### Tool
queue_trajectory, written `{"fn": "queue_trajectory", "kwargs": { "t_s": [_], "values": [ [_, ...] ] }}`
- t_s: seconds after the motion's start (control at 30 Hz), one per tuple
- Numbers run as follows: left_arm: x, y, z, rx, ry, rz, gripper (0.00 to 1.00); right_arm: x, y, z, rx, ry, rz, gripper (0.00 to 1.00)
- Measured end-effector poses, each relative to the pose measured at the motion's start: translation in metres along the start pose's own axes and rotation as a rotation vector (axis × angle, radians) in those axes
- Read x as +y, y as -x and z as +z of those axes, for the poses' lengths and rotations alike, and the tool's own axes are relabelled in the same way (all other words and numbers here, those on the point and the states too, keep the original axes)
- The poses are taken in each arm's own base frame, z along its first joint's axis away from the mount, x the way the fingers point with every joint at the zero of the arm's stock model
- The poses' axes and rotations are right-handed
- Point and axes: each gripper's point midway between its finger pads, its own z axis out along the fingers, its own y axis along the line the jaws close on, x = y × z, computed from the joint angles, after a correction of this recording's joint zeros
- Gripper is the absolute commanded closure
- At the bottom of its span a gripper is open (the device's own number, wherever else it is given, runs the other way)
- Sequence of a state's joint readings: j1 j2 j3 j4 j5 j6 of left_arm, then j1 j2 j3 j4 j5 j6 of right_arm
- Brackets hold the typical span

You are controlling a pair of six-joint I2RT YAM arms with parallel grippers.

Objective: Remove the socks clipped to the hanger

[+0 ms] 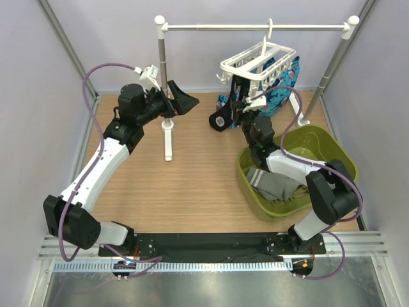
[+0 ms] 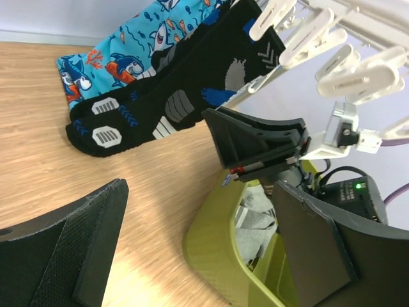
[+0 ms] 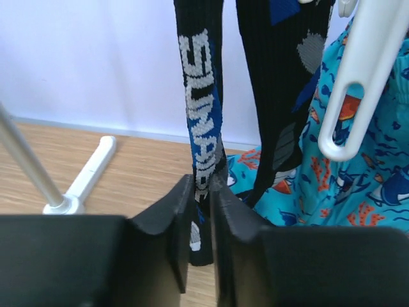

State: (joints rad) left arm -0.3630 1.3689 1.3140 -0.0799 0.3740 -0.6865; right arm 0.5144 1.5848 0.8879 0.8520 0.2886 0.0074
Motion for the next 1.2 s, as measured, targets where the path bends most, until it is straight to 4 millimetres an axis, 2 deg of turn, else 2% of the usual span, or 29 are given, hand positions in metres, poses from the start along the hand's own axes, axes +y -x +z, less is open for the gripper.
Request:
{"fn": "queue_trajectory", "kwargs": {
  "t_s": [0.03,0.13,0.27,0.3,0.47,0.6,0.83,0.97,1.2],
  "values": [
    [0.000,0.000,-0.001,-0.001,-0.001,0.011,0.00,0.001,0.001,-0.002,-0.007,0.010,0.001,0.87],
    [-0.003,0.003,-0.006,-0.013,-0.008,0.044,0.00,0.006,0.005,-0.016,-0.015,0.060,0.003,0.99],
    [-0.011,0.011,-0.011,-0.034,-0.031,0.105,0.00,0.015,0.026,-0.034,-0.047,0.141,0.015,0.99],
    [-0.015,0.014,-0.010,-0.035,-0.044,0.119,0.03,0.016,0.033,-0.038,-0.060,0.159,0.018,0.99],
    [-0.044,0.036,-0.001,-0.047,-0.167,0.182,0.12,0.020,0.063,-0.053,-0.105,0.259,0.050,0.99],
    [-0.057,0.044,0.014,-0.037,-0.256,0.198,0.14,0.018,0.067,-0.058,-0.095,0.300,0.072,0.99],
    [-0.036,0.023,0.042,0.012,-0.274,0.136,0.14,0.027,0.049,-0.069,-0.003,0.372,0.137,0.99],
    [-0.028,0.012,0.054,0.029,-0.294,0.095,0.15,0.028,0.052,-0.081,0.006,0.411,0.180,0.99],
    [-0.037,0.002,0.063,0.045,-0.346,0.090,0.15,0.019,0.058,-0.098,-0.001,0.426,0.261,0.99]
  ]
}}
